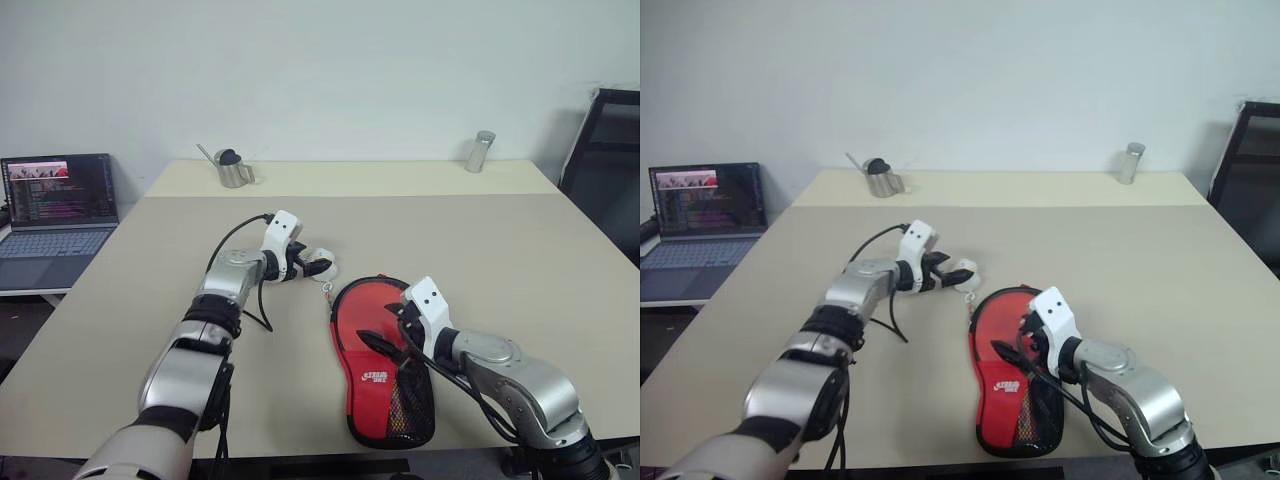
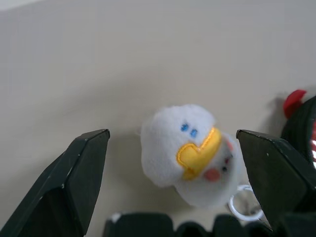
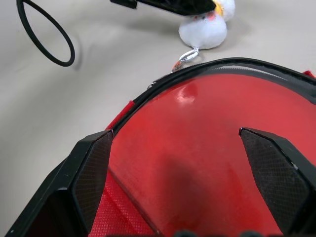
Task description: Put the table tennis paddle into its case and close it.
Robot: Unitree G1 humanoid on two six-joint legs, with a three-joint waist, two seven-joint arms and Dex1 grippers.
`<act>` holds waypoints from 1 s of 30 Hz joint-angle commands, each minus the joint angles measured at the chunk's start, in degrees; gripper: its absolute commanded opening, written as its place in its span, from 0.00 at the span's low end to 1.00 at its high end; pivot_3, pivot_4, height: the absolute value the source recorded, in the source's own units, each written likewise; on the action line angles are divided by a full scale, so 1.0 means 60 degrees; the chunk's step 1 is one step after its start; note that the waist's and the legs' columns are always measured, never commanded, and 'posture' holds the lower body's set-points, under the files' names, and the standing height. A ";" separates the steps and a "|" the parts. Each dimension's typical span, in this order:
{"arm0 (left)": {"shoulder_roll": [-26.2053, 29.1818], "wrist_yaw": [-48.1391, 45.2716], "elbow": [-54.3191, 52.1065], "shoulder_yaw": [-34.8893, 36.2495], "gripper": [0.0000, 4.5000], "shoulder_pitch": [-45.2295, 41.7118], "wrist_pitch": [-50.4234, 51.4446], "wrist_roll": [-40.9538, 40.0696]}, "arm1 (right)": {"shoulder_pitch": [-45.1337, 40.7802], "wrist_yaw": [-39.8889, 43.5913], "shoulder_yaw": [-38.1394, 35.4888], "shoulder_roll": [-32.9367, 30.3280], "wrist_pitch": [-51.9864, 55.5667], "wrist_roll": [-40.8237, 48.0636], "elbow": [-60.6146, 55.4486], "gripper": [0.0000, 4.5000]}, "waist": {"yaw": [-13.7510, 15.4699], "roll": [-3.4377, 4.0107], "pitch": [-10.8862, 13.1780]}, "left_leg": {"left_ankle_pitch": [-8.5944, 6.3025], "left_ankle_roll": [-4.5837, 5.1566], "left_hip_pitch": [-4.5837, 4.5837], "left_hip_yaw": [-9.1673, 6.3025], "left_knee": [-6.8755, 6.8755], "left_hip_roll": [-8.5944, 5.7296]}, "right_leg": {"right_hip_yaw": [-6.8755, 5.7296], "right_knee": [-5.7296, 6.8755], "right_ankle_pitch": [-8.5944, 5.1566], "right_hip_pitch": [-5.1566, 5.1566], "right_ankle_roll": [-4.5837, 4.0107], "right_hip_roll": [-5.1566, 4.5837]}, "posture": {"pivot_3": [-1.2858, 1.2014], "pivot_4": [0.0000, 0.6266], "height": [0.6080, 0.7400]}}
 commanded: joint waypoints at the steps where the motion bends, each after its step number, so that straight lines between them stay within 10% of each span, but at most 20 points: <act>1: -0.0208 0.0026 0.0994 0.0059 1.00 -0.0604 -0.0464 0.0319 | -0.0016 -0.0076 0.0044 0.0117 -0.0258 -0.0118 -0.0226 1.00 | -0.0007 0.0000 0.0000 | 0.0000 0.0000 -0.0001 0.0000 0.0000 0.0000 | 0.0000 0.0000 0.0000 0.0000 0.0000 0.0000 | 0.52 0.24 1.00; 12: -0.0417 -0.0349 0.1912 0.0157 1.00 -0.0620 -0.1102 0.0883 | 0.0185 -0.0215 -0.0002 0.0190 -0.0378 -0.0295 -0.0374 1.00 | -0.0024 -0.0001 0.0000 | 0.0000 -0.0001 0.0001 -0.0002 0.0001 0.0000 | -0.0001 0.0004 0.0000 0.0000 0.0000 -0.0001 | 0.52 0.24 1.00; 24: -0.0475 -0.0467 0.1843 0.0321 0.07 -0.0298 -0.1274 0.0882 | -0.0224 -0.0005 0.0141 0.0117 -0.0538 -0.0590 0.0166 1.00 | -0.0031 -0.0003 -0.0002 | 0.0001 -0.0001 0.0006 -0.0002 0.0004 0.0000 | -0.0001 0.0010 0.0000 0.0001 0.0000 -0.0001 | 0.52 0.24 1.00; 30: -0.0327 -0.0617 0.1634 0.0414 0.02 -0.0276 -0.1370 0.0872 | -0.0264 0.0241 0.1082 -0.0398 -0.0478 -0.1214 0.0659 1.00 | -0.0037 -0.0004 -0.0002 | 0.0001 -0.0001 0.0006 -0.0002 0.0006 0.0000 | -0.0002 0.0011 0.0000 0.0003 0.0000 -0.0001 | 0.52 0.24 1.00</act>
